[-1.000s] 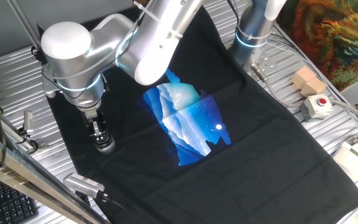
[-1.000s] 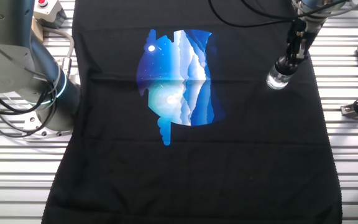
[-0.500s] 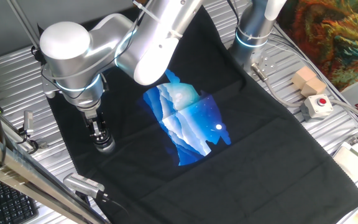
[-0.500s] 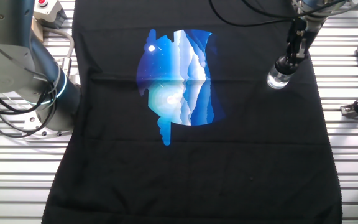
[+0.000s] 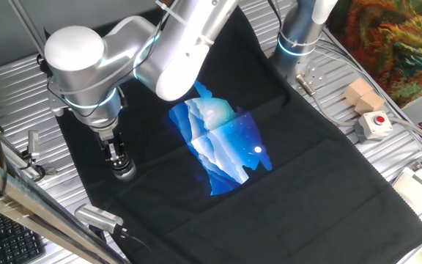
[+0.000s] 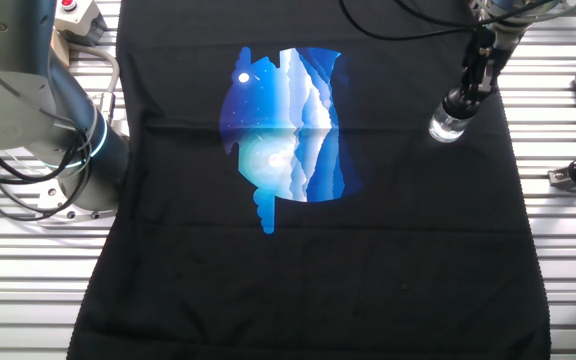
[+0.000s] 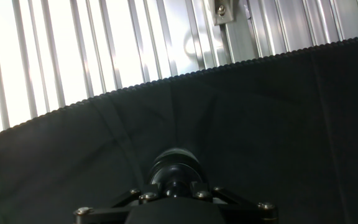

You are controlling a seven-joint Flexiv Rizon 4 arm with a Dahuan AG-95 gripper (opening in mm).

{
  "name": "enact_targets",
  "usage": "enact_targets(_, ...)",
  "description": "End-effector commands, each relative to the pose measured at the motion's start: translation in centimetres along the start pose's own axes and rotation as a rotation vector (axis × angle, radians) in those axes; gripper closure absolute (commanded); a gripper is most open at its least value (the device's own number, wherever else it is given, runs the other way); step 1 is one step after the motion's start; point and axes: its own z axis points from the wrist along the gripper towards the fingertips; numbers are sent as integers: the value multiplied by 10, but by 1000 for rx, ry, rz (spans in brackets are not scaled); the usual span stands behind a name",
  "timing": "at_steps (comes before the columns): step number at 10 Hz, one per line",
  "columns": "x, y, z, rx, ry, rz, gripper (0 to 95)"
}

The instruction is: Screw the lid onto the jar

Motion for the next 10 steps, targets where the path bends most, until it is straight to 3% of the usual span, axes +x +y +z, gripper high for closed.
enact_targets(1, 1, 0, -2, 1, 7, -2, 950)
enact_targets(10, 2, 4, -4, 0, 13, 4, 950)
